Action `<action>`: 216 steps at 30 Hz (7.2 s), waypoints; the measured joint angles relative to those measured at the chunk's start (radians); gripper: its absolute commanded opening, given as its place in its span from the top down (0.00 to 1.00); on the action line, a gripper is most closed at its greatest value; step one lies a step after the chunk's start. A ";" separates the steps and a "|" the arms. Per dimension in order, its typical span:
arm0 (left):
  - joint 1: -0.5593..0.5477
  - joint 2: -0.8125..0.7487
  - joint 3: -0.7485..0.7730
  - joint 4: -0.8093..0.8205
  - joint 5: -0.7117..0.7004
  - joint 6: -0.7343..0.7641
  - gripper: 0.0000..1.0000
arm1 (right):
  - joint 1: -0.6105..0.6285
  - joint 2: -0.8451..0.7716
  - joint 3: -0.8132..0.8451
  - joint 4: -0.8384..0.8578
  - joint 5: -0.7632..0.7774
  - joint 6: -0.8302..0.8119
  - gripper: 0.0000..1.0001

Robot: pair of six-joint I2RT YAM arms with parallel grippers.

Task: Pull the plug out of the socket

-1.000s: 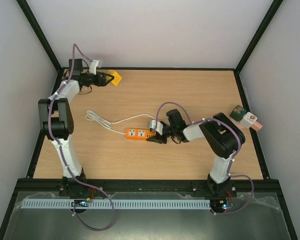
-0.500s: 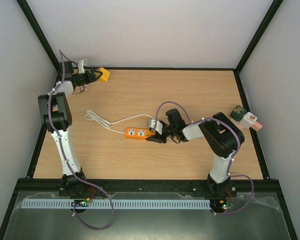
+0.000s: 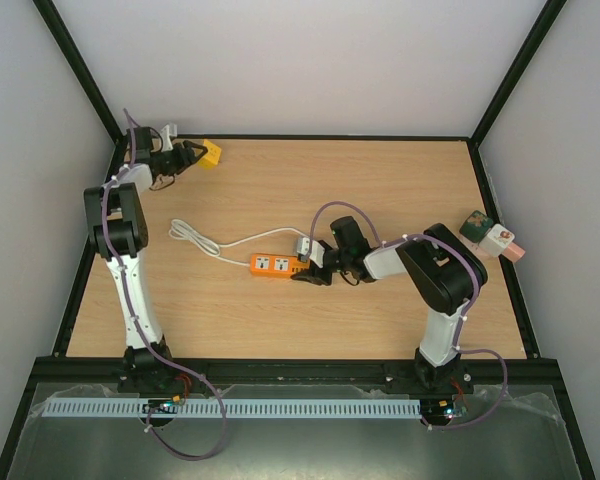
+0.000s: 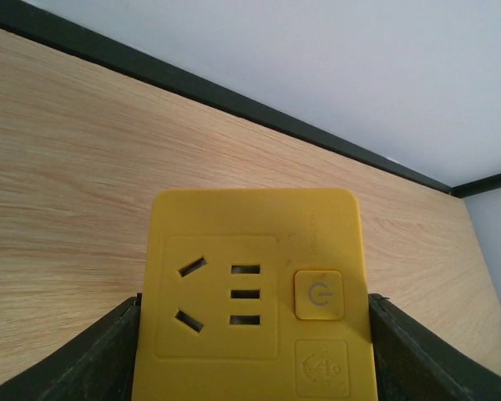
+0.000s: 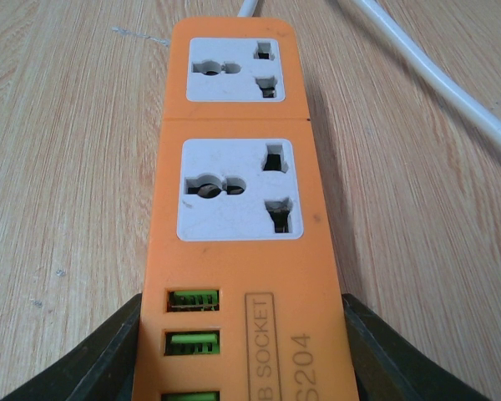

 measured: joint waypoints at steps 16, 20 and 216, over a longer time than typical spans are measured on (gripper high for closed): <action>-0.005 0.054 0.032 -0.015 -0.060 -0.051 0.21 | 0.001 0.000 0.000 -0.001 0.000 0.000 0.91; -0.004 0.054 0.034 -0.016 -0.076 -0.064 0.07 | 0.001 0.000 0.000 -0.001 0.000 0.000 0.91; -0.110 -0.728 -0.432 -0.091 -0.101 0.175 0.00 | -0.824 0.322 0.933 -1.052 0.551 -0.201 0.09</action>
